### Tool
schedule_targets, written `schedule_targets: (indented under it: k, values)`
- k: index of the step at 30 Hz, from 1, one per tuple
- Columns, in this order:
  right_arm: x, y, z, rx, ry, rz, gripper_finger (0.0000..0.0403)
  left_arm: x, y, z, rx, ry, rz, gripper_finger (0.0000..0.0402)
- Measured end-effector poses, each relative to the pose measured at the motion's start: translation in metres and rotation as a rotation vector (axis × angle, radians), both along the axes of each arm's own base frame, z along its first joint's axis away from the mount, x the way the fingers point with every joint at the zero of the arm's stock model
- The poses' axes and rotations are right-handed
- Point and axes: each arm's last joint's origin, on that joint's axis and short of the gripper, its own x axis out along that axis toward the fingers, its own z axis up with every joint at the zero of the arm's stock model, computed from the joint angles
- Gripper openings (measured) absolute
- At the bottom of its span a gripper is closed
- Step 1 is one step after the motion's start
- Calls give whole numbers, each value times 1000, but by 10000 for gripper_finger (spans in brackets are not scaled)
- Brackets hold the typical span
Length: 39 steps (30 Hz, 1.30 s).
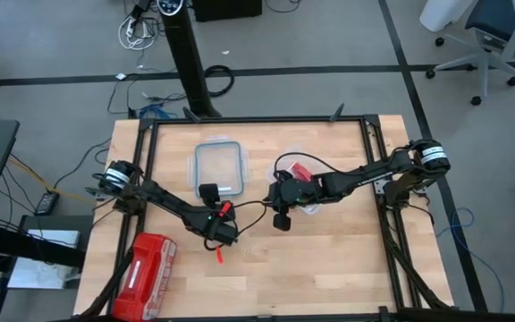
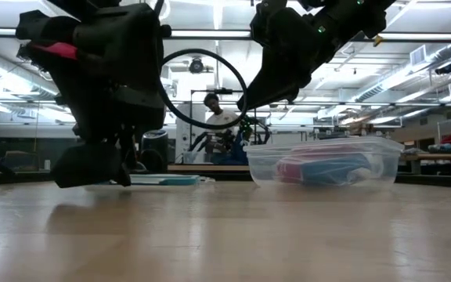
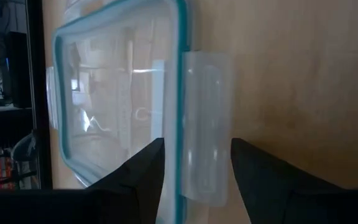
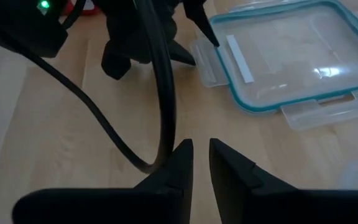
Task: Roll bandage
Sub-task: Close the transparent container
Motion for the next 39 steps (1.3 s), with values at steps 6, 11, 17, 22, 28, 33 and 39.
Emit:
schedule_targets:
  k: [6,11,17,22,28,33,39]
  values:
    - [0,0,0,-8,1,6,54,1,2,-2,-18,18,-4,142]
    - [0,0,0,-6,-1,10,52,4,3,-10,-25,32,2,94]
    - [0,0,0,-3,-1,14,51,6,4,-13,6,29,0,25]
    - [0,1,0,9,0,30,50,6,5,-13,43,14,-4,5]
    - [0,1,0,10,6,32,50,11,0,-4,74,-18,4,1]
    - [-7,-1,4,-1,41,22,50,21,-5,17,14,-71,17,0]
    - [-30,-7,30,-59,58,-7,50,29,-7,46,-5,-132,11,0]
